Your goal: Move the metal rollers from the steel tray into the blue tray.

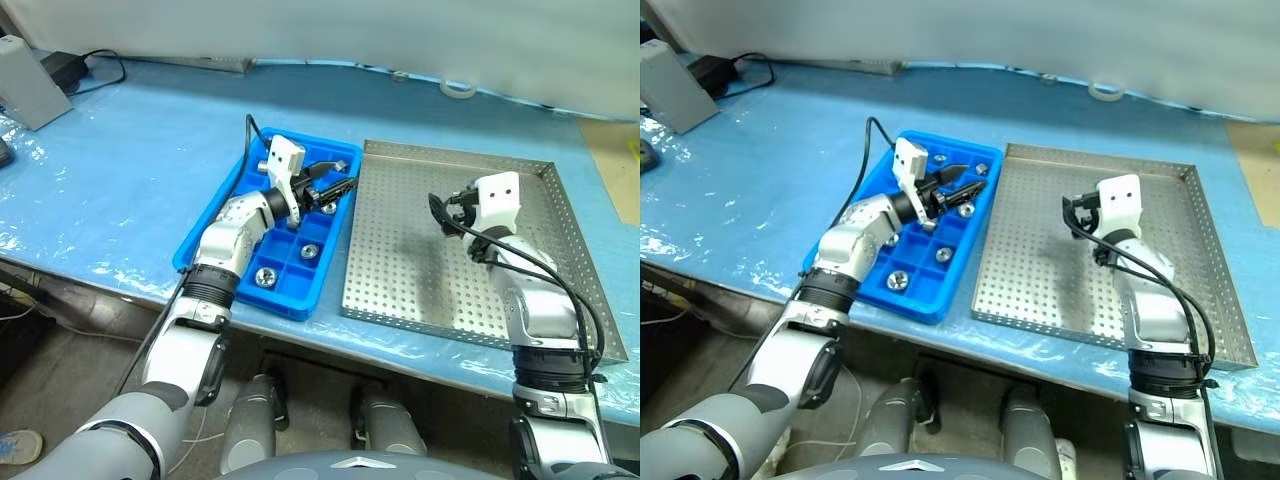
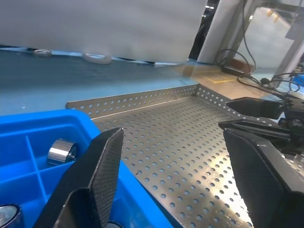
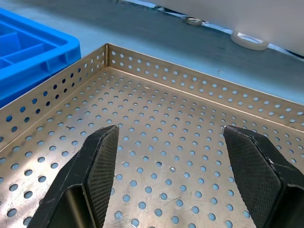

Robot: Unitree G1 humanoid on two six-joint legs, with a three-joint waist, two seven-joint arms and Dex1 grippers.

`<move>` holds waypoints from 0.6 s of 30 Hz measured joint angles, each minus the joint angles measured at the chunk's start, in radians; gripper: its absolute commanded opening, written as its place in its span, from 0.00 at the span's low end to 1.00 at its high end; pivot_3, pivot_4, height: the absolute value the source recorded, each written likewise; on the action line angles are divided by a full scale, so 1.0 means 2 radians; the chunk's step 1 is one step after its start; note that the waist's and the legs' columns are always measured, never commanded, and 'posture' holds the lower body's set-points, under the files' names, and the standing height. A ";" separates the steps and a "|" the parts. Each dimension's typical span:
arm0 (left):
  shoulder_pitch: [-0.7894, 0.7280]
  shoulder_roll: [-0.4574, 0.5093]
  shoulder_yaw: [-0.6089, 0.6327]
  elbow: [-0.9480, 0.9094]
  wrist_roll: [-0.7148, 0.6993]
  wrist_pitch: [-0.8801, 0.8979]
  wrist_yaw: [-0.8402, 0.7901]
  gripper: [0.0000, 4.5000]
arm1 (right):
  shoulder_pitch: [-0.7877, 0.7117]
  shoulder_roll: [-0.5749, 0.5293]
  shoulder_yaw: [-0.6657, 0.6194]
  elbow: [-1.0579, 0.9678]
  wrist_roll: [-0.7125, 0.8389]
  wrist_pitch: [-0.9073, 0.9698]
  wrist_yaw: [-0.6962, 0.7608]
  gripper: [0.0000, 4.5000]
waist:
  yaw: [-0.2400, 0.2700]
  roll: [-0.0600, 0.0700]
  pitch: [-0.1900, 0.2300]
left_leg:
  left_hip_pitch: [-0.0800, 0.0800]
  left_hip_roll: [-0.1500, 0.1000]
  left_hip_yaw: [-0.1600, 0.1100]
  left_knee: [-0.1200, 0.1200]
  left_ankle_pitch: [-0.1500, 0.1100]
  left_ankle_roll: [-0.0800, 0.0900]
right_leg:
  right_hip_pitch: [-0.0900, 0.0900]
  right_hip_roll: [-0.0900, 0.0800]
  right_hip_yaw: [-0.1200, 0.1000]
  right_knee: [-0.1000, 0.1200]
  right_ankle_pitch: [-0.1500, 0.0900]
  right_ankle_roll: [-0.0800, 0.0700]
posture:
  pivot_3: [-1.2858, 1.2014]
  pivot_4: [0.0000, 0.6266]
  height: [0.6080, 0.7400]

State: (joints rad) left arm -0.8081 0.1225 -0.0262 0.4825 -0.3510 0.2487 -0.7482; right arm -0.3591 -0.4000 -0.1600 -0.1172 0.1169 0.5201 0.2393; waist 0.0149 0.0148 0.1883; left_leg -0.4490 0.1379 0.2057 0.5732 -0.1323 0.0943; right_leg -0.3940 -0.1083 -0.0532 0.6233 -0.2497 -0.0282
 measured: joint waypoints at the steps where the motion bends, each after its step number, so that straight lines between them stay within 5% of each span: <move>1: 0.003 0.001 0.001 0.000 0.000 0.000 0.004 0.80 | -0.007 0.001 0.003 0.007 -0.001 0.000 -0.003 0.81 | 0.000 0.000 0.000 | 0.000 0.000 0.000 0.000 0.000 0.000 | 0.000 0.000 0.000 0.000 0.000 0.000 | 0.44 0.24 1.00; 18: 0.024 -0.013 0.021 -0.037 0.017 -0.003 0.093 0.80 | -0.099 0.033 0.020 0.143 -0.099 -0.041 -0.166 0.81 | 0.015 0.000 0.000 | -0.001 0.000 0.000 0.000 0.000 0.000 | -0.001 0.000 0.000 0.000 0.000 0.000 | 0.53 0.24 1.00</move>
State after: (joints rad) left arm -0.7596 0.0956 0.0156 0.4080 -0.3169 0.2428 -0.5618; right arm -0.5576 -0.3334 -0.1194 0.1689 -0.0810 0.4375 -0.0935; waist 0.0452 0.0149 0.1883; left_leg -0.4509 0.1380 0.2055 0.5730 -0.1321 0.0938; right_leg -0.3961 -0.1083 -0.0536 0.6242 -0.2497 -0.0282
